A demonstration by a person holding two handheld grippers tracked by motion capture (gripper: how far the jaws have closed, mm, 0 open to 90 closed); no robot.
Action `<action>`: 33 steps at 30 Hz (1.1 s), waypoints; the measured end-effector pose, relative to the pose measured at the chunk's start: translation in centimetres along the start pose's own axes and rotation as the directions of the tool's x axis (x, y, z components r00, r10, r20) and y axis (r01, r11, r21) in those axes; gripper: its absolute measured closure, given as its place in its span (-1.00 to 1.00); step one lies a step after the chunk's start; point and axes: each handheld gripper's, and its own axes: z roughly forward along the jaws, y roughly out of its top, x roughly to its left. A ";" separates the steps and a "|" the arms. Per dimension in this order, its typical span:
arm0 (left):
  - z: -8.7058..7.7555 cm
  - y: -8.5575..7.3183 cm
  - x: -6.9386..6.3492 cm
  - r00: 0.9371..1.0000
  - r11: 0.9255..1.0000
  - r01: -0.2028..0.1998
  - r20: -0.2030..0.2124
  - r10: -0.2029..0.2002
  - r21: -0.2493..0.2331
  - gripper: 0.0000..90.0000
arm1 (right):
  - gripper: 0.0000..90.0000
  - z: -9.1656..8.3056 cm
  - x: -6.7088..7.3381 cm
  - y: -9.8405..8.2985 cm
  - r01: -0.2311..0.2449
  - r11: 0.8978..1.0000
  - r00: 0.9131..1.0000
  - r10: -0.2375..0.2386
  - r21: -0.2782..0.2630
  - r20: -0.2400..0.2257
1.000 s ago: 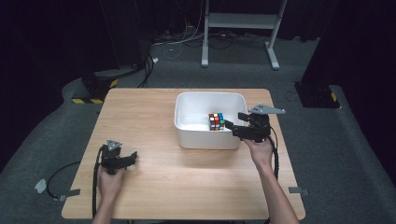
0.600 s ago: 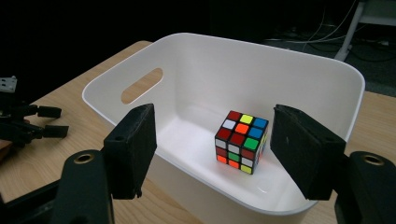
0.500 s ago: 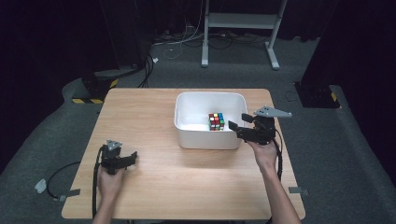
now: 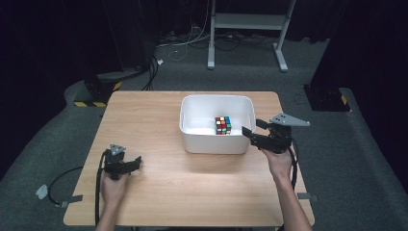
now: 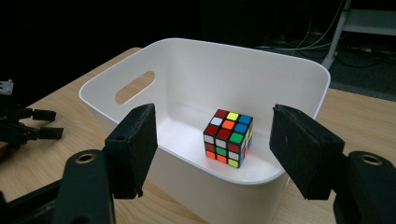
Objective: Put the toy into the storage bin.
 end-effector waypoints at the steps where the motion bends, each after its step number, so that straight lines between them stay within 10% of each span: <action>1: 0.0 0.0 0.0 1.000 1.000 0.000 0.000 0.000 0.000 -0.60 | -0.28 -0.1 0.0 -0.1 0.000 1.000 1.000 0.000 0.000 0.001; 33: 0.0 0.0 0.0 1.000 1.000 -0.001 0.002 0.001 0.000 -0.60 | -0.27 -2.4 -0.1 -2.4 -0.016 1.000 1.000 0.016 -0.022 0.014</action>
